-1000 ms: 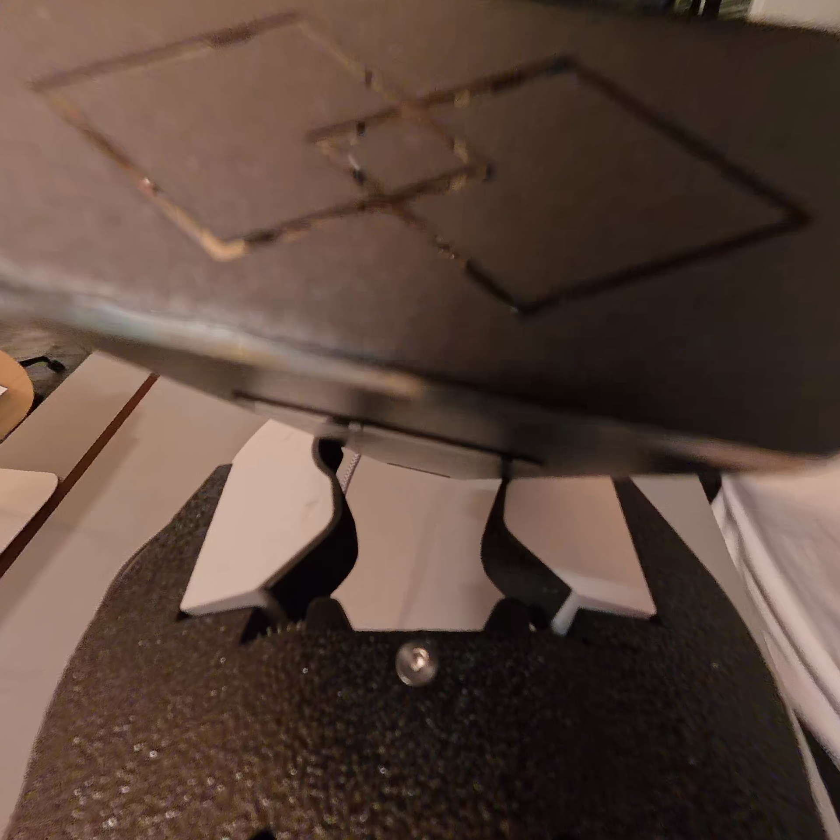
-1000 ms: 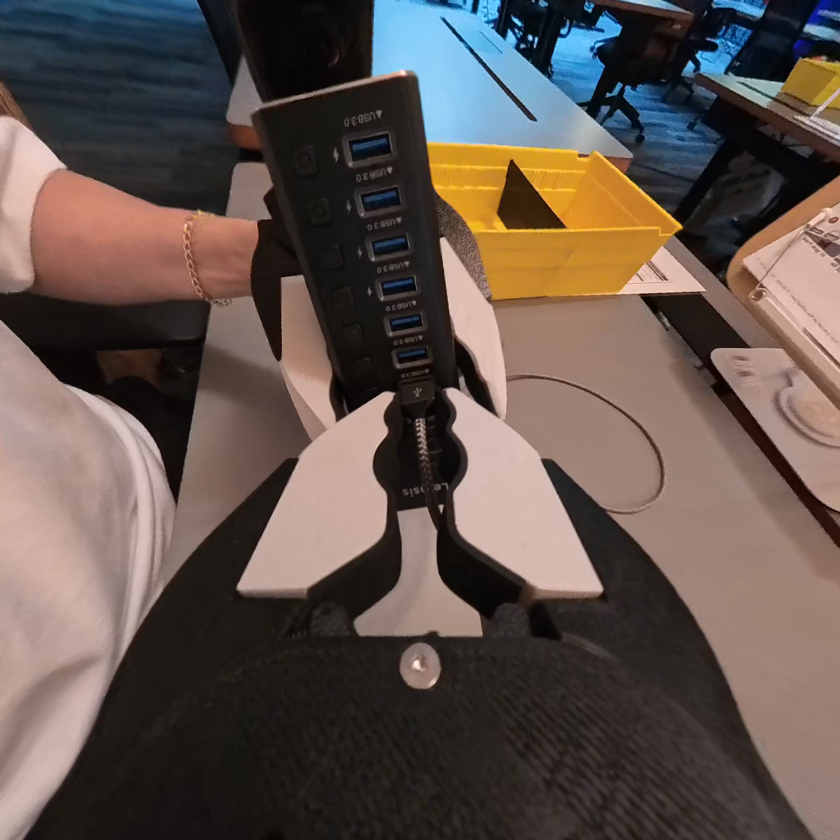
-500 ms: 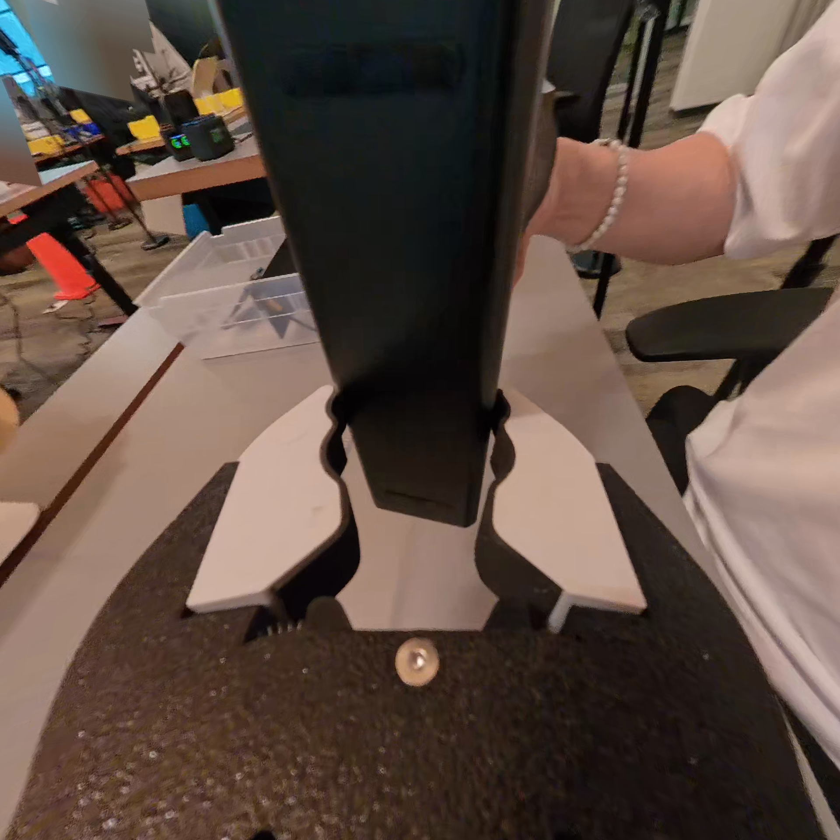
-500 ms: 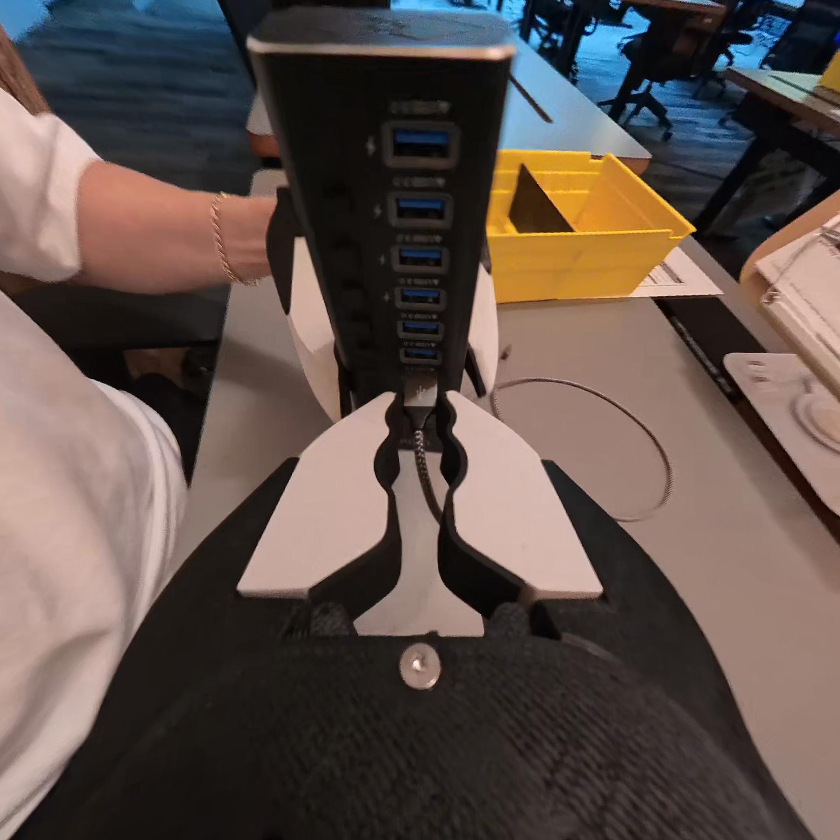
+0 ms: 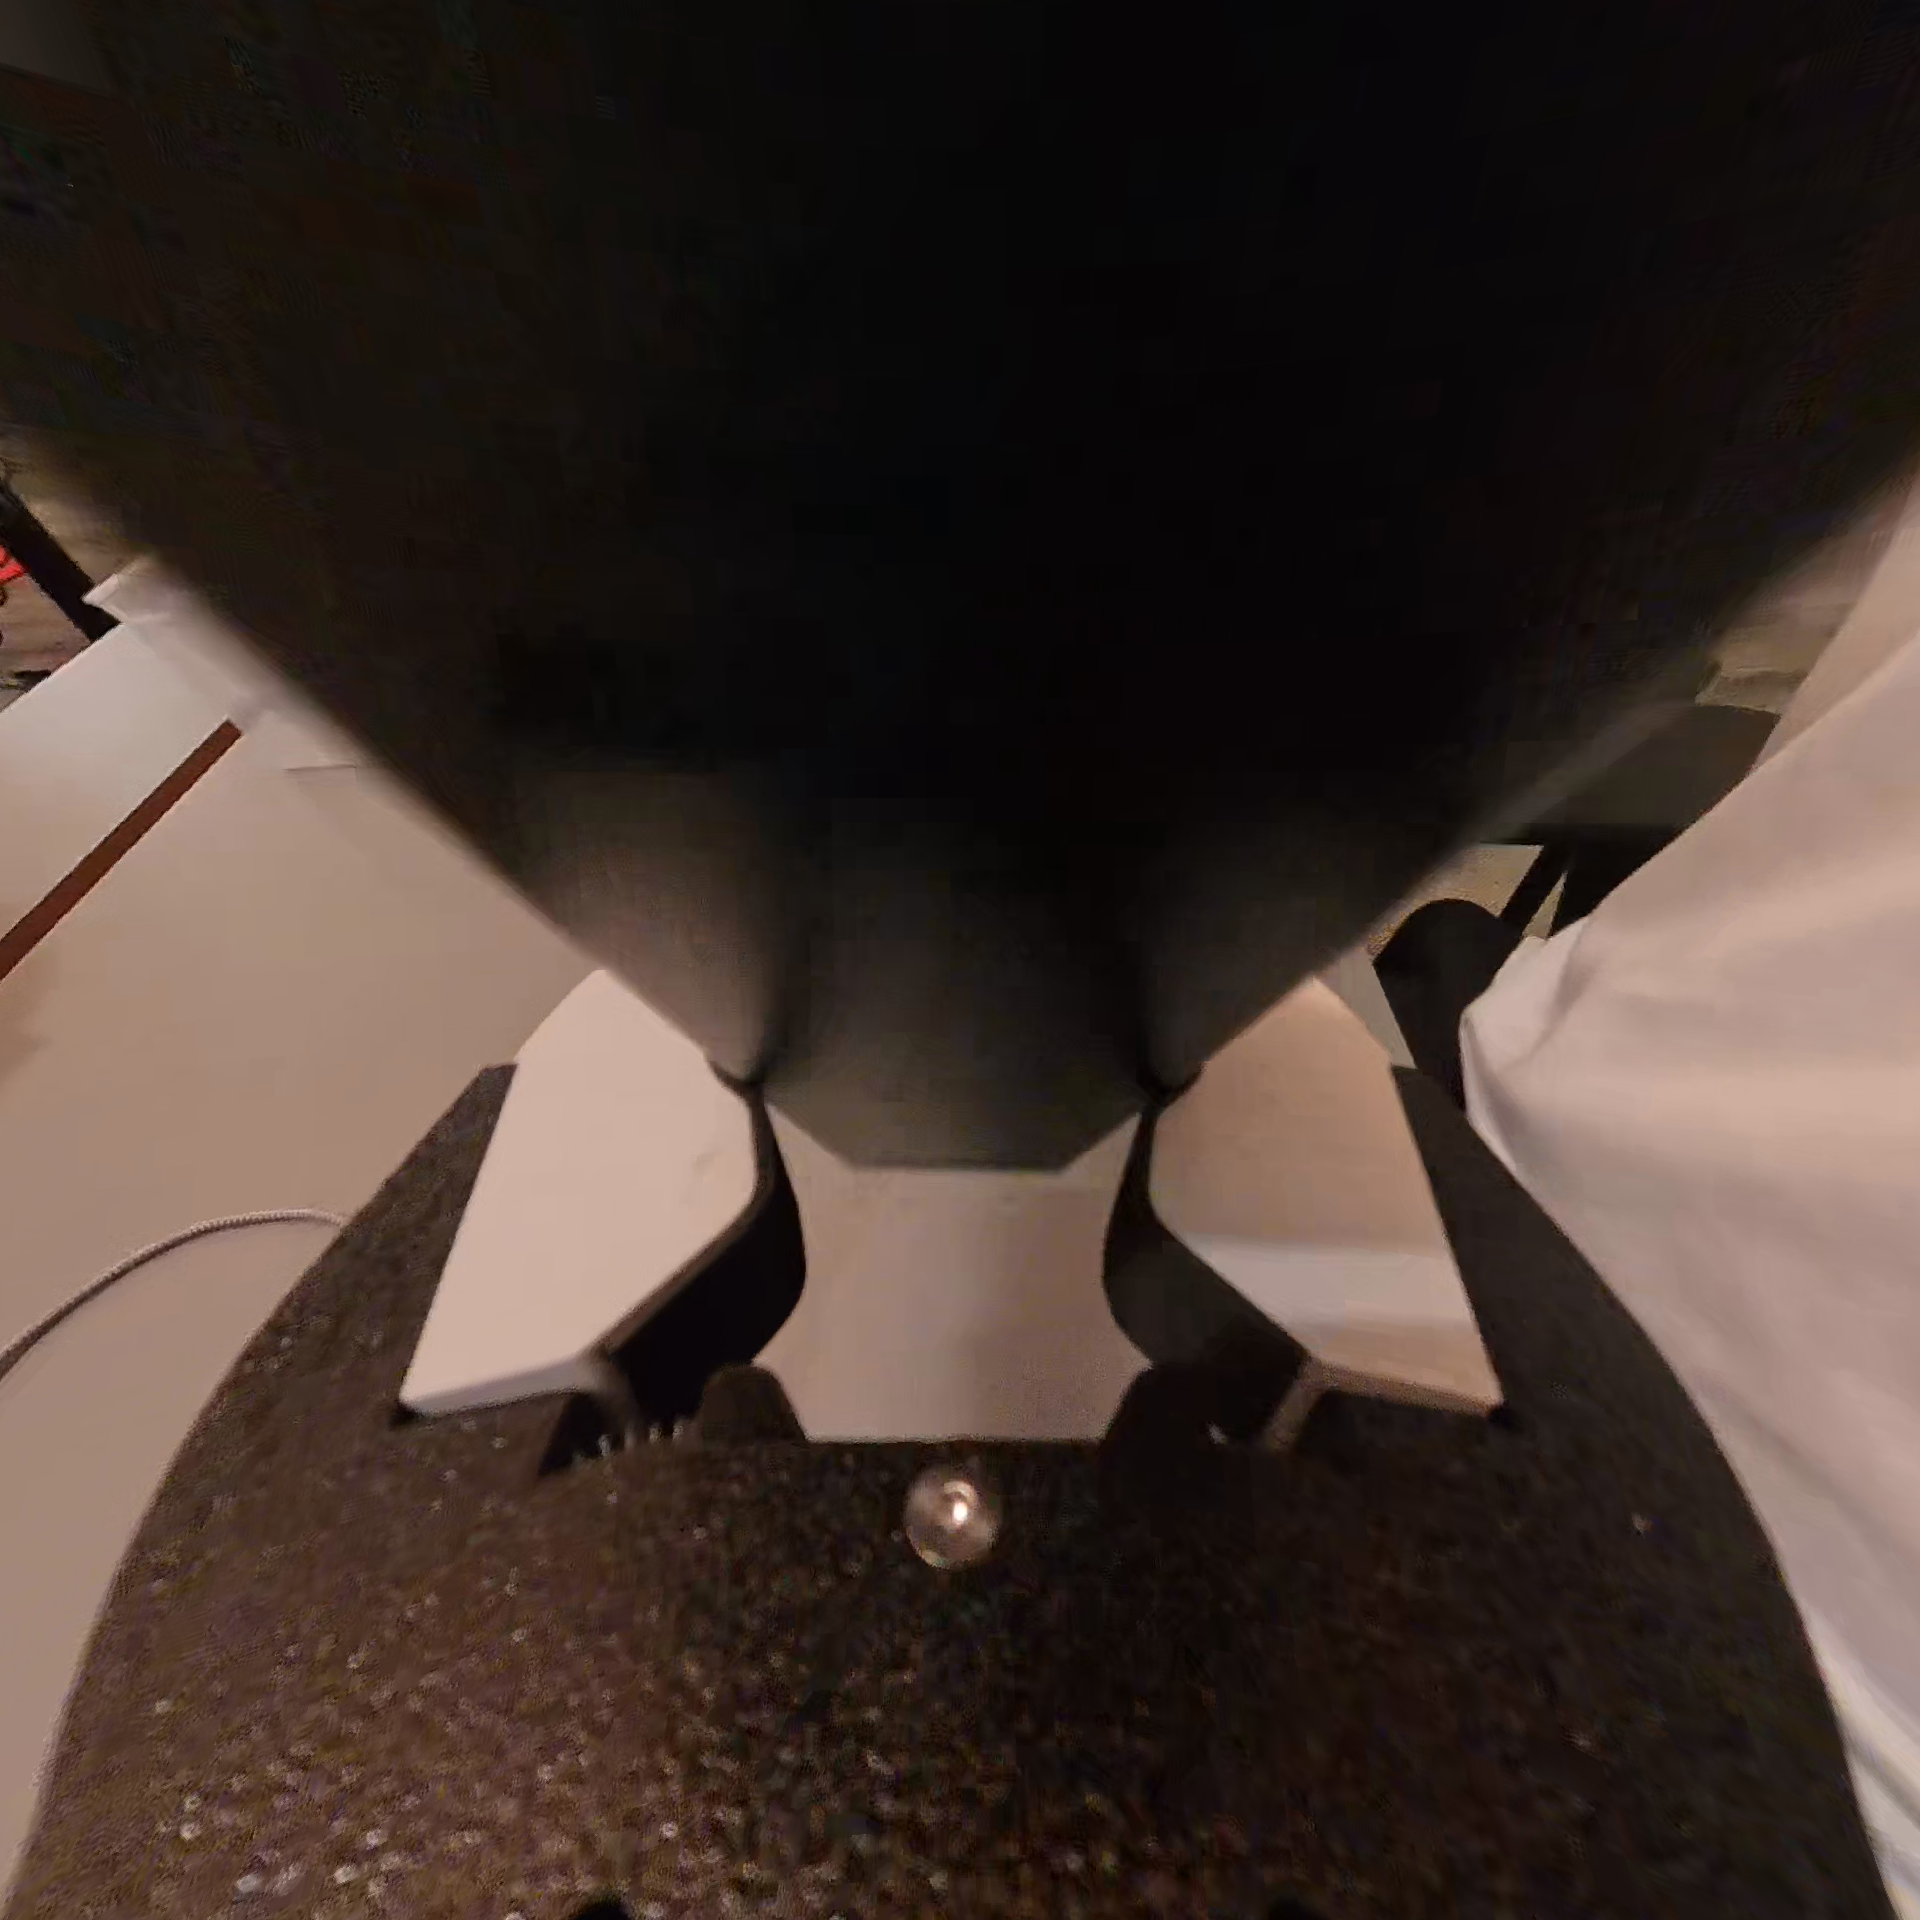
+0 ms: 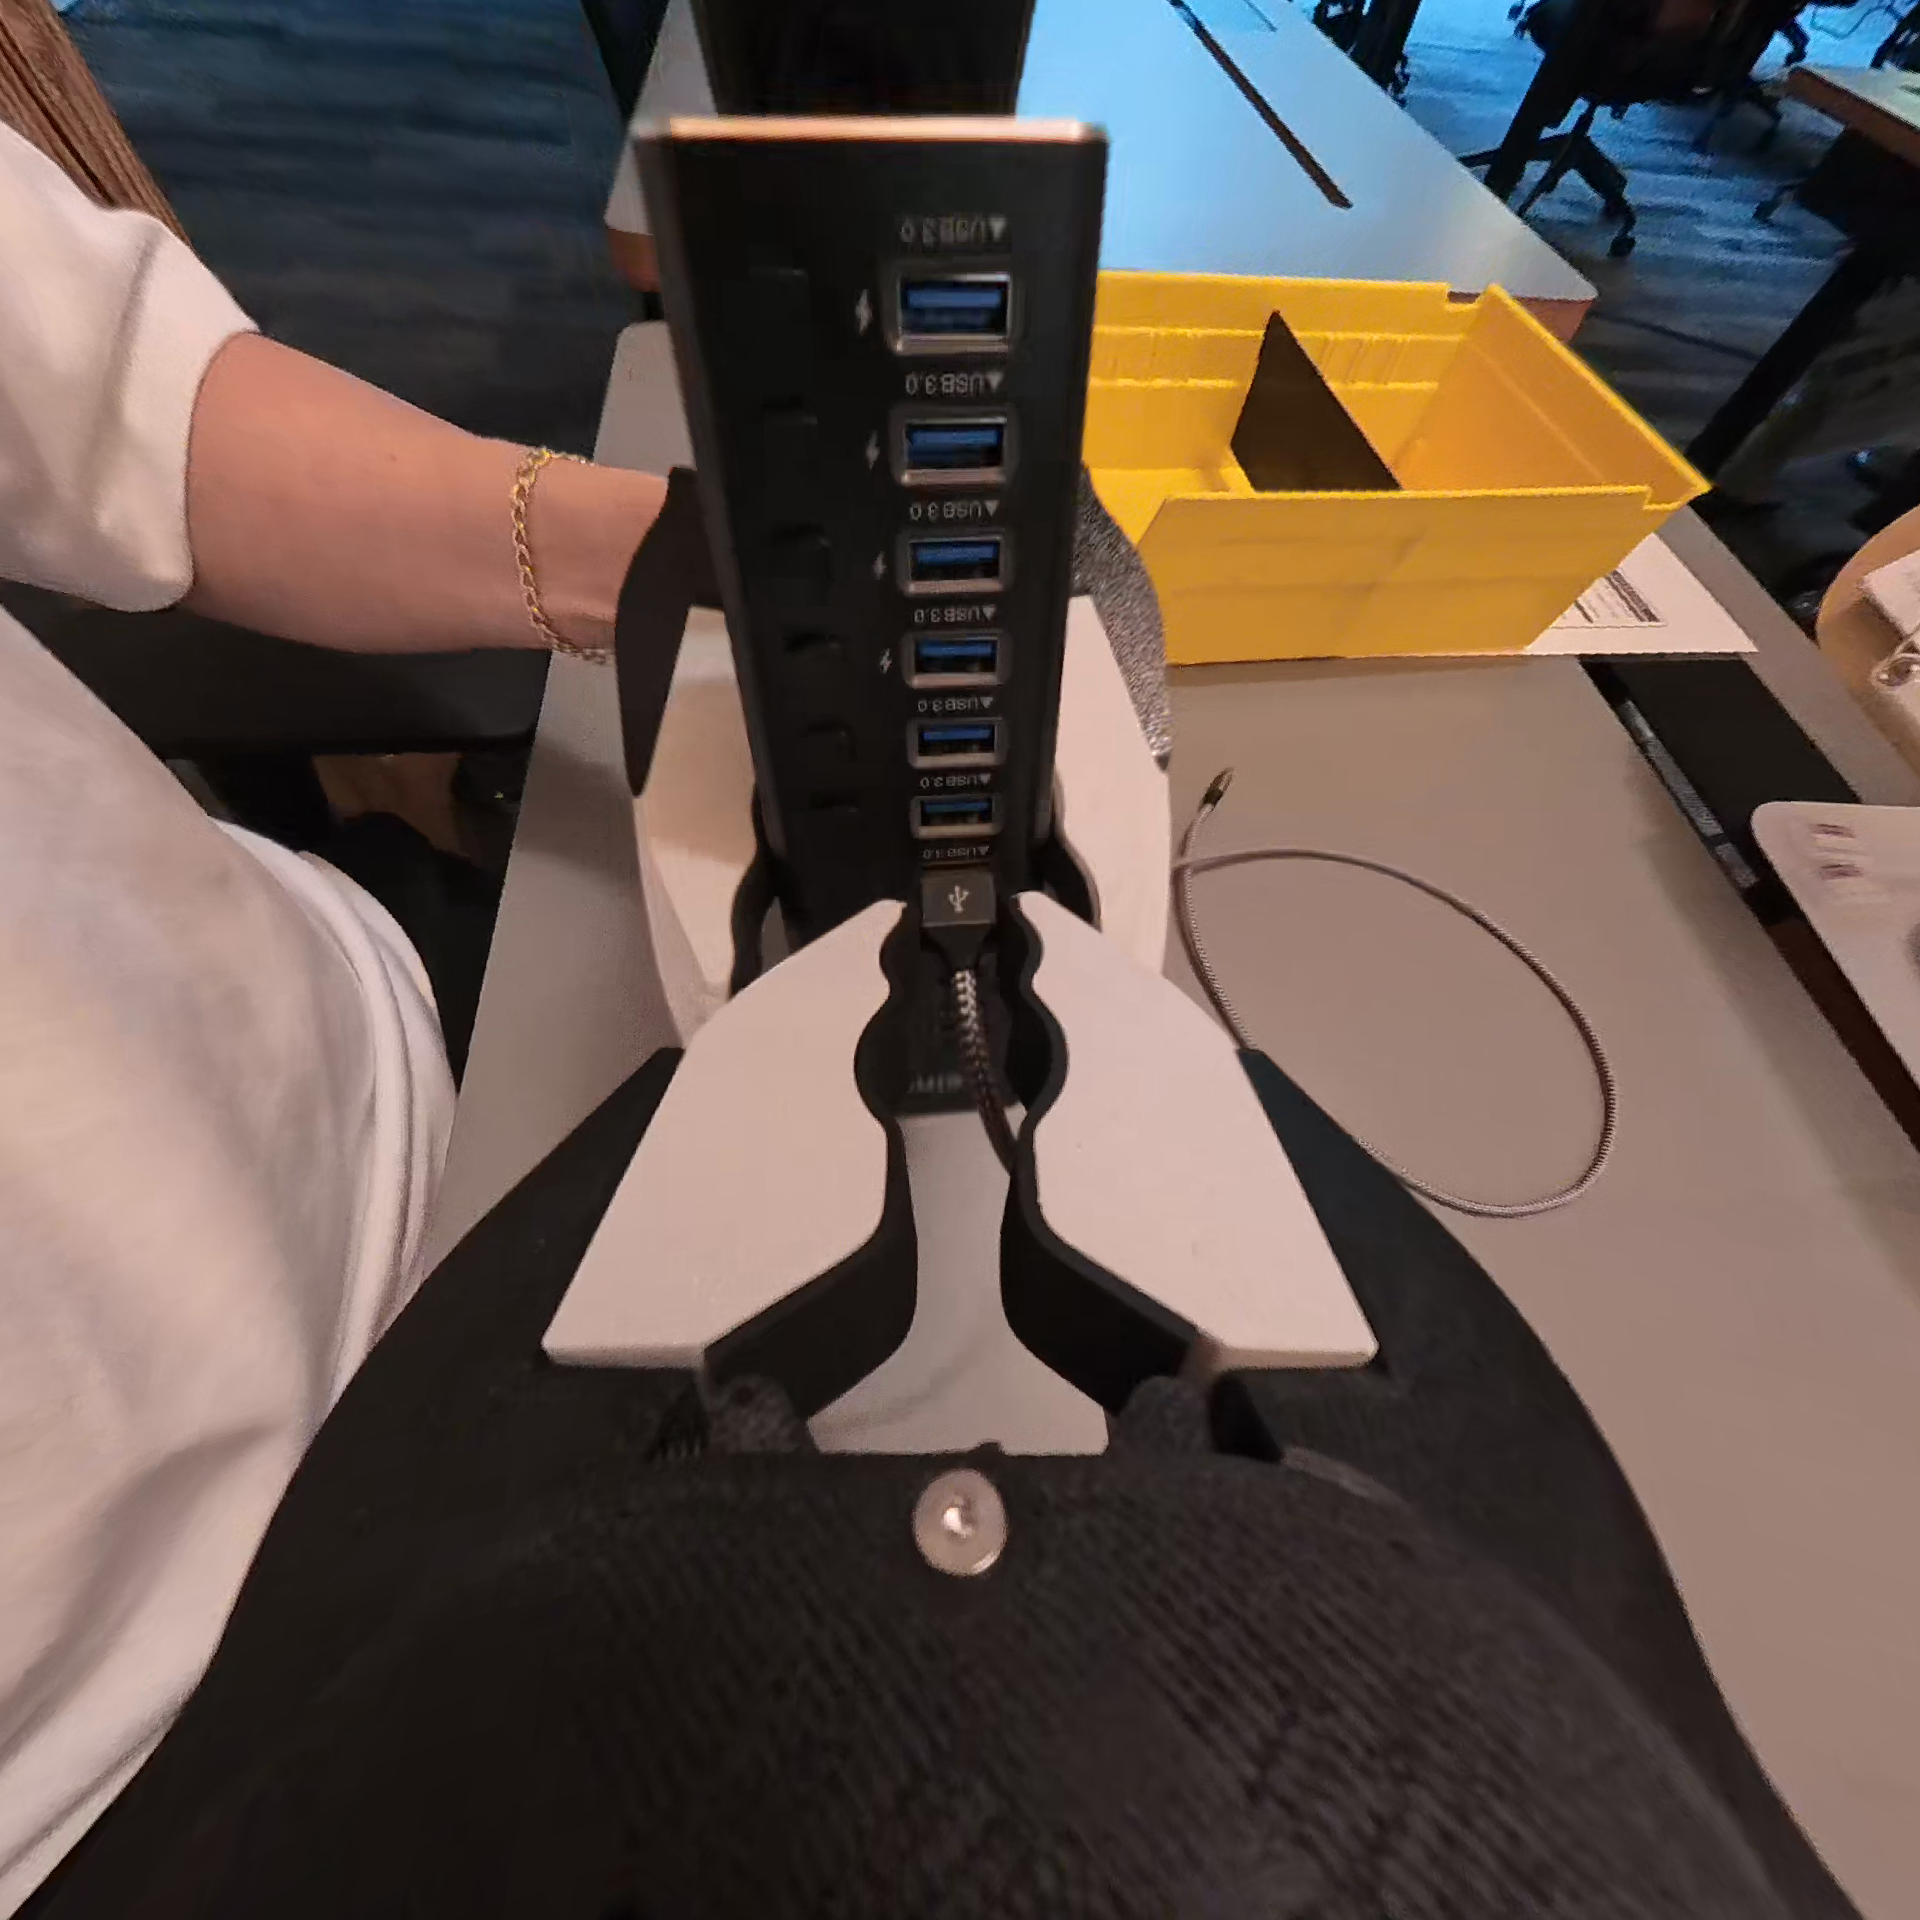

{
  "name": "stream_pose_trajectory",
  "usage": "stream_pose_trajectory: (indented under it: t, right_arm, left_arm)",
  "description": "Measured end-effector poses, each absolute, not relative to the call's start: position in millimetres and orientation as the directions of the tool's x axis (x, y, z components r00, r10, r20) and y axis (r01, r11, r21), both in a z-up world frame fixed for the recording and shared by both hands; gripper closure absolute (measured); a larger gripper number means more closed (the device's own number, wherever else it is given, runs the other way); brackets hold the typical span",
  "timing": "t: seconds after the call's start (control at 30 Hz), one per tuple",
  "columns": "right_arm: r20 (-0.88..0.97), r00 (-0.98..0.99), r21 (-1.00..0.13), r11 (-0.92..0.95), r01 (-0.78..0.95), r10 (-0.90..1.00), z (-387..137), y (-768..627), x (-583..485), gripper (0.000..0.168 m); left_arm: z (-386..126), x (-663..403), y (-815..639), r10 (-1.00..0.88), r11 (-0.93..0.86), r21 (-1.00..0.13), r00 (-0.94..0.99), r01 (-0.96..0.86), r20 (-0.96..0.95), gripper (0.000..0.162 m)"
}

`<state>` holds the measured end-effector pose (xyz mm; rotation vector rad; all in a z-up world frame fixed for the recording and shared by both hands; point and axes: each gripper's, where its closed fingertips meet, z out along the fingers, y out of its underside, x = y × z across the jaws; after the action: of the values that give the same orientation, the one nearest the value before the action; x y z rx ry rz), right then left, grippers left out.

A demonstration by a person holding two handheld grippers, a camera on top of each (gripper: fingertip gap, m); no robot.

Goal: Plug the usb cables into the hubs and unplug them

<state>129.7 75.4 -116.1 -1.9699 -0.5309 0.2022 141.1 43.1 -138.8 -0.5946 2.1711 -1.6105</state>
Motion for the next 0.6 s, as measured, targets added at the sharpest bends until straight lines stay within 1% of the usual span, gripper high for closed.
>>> stream_pose_trajectory:
  t: [0.07,0.17,0.23,0.3,0.33,0.4,0.43,0.47,0.5,0.53,0.57,0.6]
  right_arm:
    - [0.114,0.881,-0.869,-0.384,0.312,0.459,-117.5,72.1,129.2,0.154]
    - [0.151,0.872,-0.838,-0.408,0.363,0.466,-120.9,69.1,127.8,0.153]
    - [0.207,0.872,-0.788,-0.452,0.417,0.443,-125.3,68.6,131.8,0.153]
    - [0.312,0.853,-0.717,-0.486,0.5,0.418,-127.2,69.1,135.6,0.153]
    - [0.296,0.858,-0.727,-0.484,0.487,0.42,-123.9,68.6,133.6,0.153]
    - [0.088,0.898,-0.833,-0.463,0.304,0.431,-110.9,64.7,129.9,0.154]
    - [0.076,0.931,-0.856,-0.456,0.244,0.357,-101.1,59.5,151.1,0.153]
    - [0.122,0.96,-0.87,-0.439,0.226,0.252,-86.8,48.7,183.4,0.153]
    - [0.145,0.968,-0.874,-0.432,0.222,0.204,-77.2,37.5,205.0,0.154]
    - [0.111,0.968,-0.889,-0.412,0.198,0.225,-71.6,33.1,208.1,0.154]
    - [0.089,0.969,-0.901,-0.397,0.177,0.229,-69.4,34.5,208.7,0.154]
    - [0.112,0.964,-0.883,-0.422,0.207,0.239,-75.6,36.0,208.7,0.154]
  left_arm:
    - [-141.0,141.1,41.4,-0.545,0.256,-0.959,-0.838,-0.121,-0.04,0.091]
    - [-143.9,140.8,41.3,-0.556,0.3,-0.951,-0.824,-0.079,-0.107,0.091]
    - [-146.3,143.7,42.7,-0.57,0.317,-0.945,-0.812,-0.076,-0.126,0.091]
    - [-147.5,146.3,45.1,-0.57,0.348,-0.935,-0.807,-0.064,-0.157,0.091]
    - [-145.5,145.0,44.5,-0.561,0.352,-0.935,-0.809,-0.044,-0.174,0.091]
    - [-137.6,140.9,44.5,-0.56,0.336,-0.942,-0.809,-0.024,-0.179,0.091]
    - [-143.0,143.5,59.5,-0.594,0.388,-0.921,-0.776,-0.043,-0.214,0.091]
    - [-152.1,146.1,84.8,-0.644,0.424,-0.901,-0.729,-0.086,-0.233,0.091]
    - [-154.2,144.8,105.4,-0.688,0.365,-0.921,-0.706,-0.137,-0.167,0.092]
    - [-146.6,142.7,117.1,-0.707,0.264,-0.951,-0.703,-0.16,-0.078,0.091]
    - [-133.9,142.1,124.2,-0.712,0.198,-0.97,-0.701,-0.143,-0.042,0.091]
    - [-120.5,142.7,129.9,-0.719,0.17,-0.979,-0.693,-0.109,-0.047,0.091]
